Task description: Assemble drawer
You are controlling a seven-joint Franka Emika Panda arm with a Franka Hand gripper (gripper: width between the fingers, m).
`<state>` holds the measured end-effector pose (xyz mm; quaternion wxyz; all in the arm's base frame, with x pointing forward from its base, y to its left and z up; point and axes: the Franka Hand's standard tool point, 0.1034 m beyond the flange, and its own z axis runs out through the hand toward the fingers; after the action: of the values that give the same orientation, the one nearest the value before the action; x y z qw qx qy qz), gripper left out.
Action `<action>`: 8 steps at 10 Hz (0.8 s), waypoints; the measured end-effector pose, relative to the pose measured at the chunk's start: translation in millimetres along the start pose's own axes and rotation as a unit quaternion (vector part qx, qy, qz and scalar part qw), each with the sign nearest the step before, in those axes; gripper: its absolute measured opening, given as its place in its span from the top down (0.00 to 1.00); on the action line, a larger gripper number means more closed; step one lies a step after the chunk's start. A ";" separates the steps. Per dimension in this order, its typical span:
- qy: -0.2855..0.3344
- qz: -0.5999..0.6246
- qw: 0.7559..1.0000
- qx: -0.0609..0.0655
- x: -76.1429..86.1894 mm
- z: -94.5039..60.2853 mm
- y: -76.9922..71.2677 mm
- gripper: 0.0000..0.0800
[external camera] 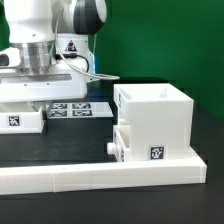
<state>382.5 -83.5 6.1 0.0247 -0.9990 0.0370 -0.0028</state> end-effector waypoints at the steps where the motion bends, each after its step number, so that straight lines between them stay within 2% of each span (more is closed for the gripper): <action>1: 0.000 0.000 1.000 0.000 0.0 0.0 0.0 0.95; 4: -0.008 -0.007 1.000 0.003 0.5 -2.2 -4.3 0.95; 5: -0.029 -0.032 0.999 0.012 6.9 -15.4 -17.8 0.95; 6: -0.035 -0.057 0.998 0.016 15.5 -23.9 -24.0 0.95; 8: -0.092 -0.104 0.990 0.028 32.0 -32.9 -45.5 0.95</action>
Offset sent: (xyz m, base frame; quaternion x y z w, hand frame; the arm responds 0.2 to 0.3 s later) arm 0.0000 0.0000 0.0000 0.0000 0.0000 0.0000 1.0000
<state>417.6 -42.1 41.4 0.0553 -0.9923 -0.0698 0.0859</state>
